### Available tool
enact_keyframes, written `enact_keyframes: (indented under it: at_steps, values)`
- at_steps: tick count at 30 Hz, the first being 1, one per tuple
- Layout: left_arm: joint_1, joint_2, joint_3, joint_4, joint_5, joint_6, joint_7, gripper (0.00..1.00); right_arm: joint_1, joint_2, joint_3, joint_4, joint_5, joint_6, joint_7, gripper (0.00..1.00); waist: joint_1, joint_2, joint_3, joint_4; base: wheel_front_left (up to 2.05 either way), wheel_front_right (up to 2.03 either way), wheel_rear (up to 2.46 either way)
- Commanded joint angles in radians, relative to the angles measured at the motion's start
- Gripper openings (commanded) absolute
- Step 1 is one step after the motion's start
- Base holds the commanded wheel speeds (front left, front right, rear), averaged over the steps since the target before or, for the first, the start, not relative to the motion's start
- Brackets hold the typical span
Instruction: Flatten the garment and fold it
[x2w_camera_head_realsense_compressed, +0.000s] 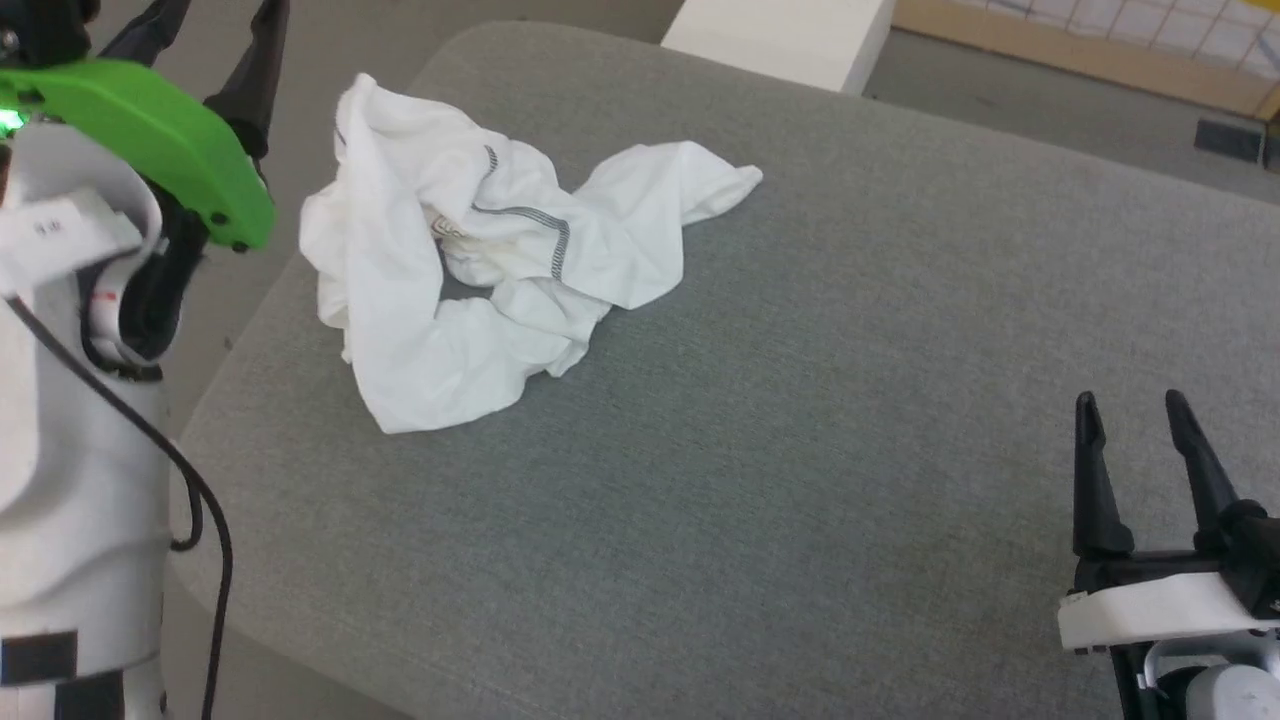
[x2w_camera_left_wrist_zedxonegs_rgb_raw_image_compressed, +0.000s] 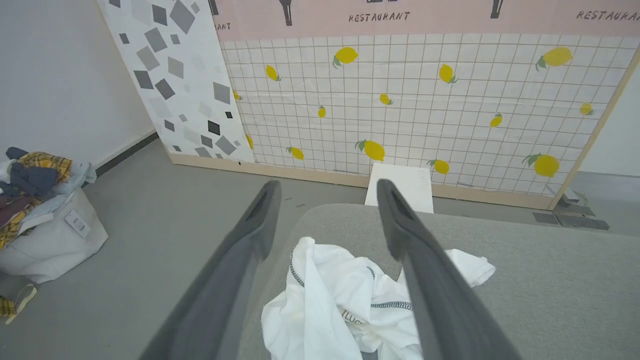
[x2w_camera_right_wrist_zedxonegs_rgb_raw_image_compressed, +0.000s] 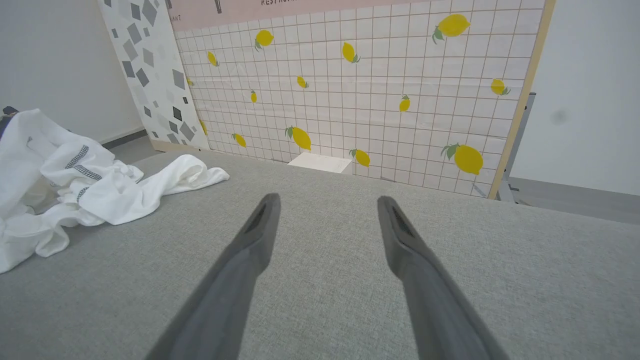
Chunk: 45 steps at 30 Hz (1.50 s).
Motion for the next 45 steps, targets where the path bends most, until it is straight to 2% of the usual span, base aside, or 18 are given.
enact_keyframes:
  at_steps: [1,5,12,22,33,34,35,37,41,45]
  values:
    - [-0.03,0.007,-0.002,0.032,-0.01,0.003,0.026,1.0,-0.017,0.0,-0.004,-0.015,-0.012,-0.002,-0.005,1.0,-0.0001,0.0,0.044,-0.029,0.0,0.0,0.0]
    - [-0.069,0.007,0.009,0.124,-0.039,0.023,0.099,1.0,-0.028,0.0,-0.016,-0.068,-0.032,-0.002,0.003,1.0,-0.0001,0.0,0.094,-0.046,0.0,0.0,0.0]
    - [-0.081,-0.021,0.052,0.238,-0.11,0.085,0.191,1.0,-0.066,-0.001,-0.014,-0.19,-0.065,-0.002,0.04,1.0,-0.0001,0.0,0.183,-0.078,0.0,0.0,0.0]
    - [-0.06,-0.028,0.075,0.36,-0.115,0.166,0.216,1.0,-0.065,-0.018,-0.032,-0.294,-0.075,-0.002,0.087,1.0,-0.0001,0.0,0.274,-0.103,0.0,0.0,0.0]
    - [-0.061,-0.039,0.086,0.477,-0.137,0.179,0.195,1.0,-0.088,-0.044,-0.035,-0.343,-0.067,-0.002,0.116,1.0,-0.0001,0.0,0.331,-0.12,0.0,0.0,0.0]
    - [-0.061,-0.041,0.085,0.486,-0.14,0.175,0.196,0.78,-0.089,-0.046,-0.037,-0.346,-0.067,-0.002,0.118,1.0,-0.0001,0.0,0.334,-0.122,0.0,0.0,0.0]
    - [-0.061,-0.042,0.084,0.492,-0.142,0.171,0.191,0.44,-0.089,-0.046,-0.039,-0.349,-0.067,-0.002,0.119,1.0,-0.0001,0.0,0.337,-0.123,0.0,0.0,0.0]
    - [-0.065,-0.039,0.082,0.5,-0.141,0.152,0.159,0.0,-0.091,-0.048,-0.04,-0.354,-0.066,-0.002,0.122,1.0,-0.0001,0.0,0.344,-0.127,0.0,0.0,0.0]
    - [-0.081,-0.03,0.079,0.52,-0.133,0.115,0.07,0.0,-0.095,-0.05,-0.043,-0.354,-0.063,-0.002,0.124,1.0,-0.0001,0.0,0.345,-0.131,0.0,0.0,0.0]
    - [-0.102,-0.018,0.083,0.553,-0.139,0.085,0.026,0.0,-0.097,-0.047,-0.049,-0.344,-0.061,-0.002,0.117,1.0,-0.0001,0.0,0.322,-0.131,0.0,0.0,0.0]
